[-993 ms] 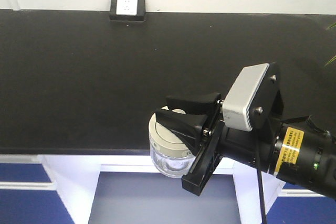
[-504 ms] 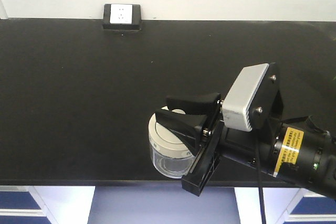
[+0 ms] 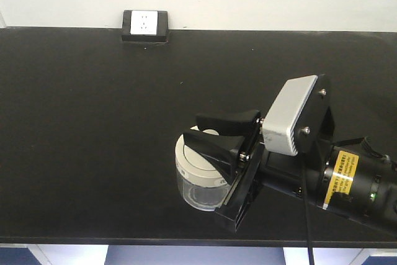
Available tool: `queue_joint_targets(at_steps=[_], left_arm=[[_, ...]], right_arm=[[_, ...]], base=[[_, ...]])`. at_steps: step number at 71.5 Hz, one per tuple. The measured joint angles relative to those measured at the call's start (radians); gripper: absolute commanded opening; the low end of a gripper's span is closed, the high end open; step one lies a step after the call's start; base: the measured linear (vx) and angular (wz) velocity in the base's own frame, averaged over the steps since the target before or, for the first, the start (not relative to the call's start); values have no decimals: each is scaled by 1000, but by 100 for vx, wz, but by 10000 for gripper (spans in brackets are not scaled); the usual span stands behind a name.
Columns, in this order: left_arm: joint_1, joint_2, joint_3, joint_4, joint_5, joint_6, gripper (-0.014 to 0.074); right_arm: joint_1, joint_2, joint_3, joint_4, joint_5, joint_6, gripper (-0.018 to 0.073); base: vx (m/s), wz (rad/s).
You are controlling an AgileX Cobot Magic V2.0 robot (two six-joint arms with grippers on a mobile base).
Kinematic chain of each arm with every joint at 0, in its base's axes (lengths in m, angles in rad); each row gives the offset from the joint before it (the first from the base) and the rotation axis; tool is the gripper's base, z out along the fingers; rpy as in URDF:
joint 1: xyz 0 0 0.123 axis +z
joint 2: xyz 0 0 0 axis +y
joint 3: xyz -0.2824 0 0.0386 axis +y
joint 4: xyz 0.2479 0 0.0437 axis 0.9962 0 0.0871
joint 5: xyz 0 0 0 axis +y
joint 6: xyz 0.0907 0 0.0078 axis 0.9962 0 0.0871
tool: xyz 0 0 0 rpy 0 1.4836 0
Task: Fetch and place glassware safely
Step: 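Turn and approach the black benchtop with the jar held above it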
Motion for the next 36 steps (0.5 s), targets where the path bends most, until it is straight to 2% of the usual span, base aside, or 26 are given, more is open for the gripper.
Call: queue_joint_targets(at_steps=[36], left_arm=[[0, 0, 0, 0, 0, 0, -7]], right_arm=[[0, 0, 0, 0, -1, 0, 0]], base=[[5, -1]])
